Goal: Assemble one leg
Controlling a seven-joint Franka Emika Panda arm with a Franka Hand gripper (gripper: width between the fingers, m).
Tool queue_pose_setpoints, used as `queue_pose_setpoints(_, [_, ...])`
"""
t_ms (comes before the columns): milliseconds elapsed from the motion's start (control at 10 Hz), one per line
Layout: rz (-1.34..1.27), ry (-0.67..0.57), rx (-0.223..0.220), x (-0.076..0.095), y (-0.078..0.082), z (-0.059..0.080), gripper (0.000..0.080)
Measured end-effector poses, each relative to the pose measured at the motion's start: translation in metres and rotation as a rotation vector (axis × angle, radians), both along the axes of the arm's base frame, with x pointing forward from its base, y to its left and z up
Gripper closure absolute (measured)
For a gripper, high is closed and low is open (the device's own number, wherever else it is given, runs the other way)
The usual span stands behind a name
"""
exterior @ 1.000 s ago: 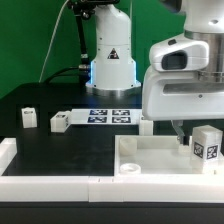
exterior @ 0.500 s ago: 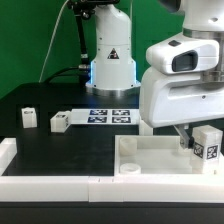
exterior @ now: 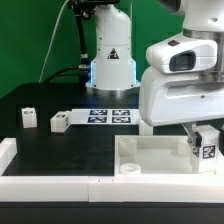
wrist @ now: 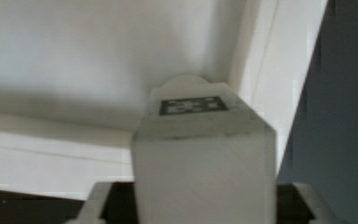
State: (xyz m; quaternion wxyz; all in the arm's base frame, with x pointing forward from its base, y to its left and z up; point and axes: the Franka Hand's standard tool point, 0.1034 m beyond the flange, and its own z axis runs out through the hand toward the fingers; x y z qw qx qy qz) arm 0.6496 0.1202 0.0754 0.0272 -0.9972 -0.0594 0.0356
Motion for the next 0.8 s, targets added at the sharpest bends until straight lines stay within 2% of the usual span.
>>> queue_pose_setpoints(800, [-1.004, 0.07, -0.053, -0.0006, -0.0069, -0.0018, 0.0509])
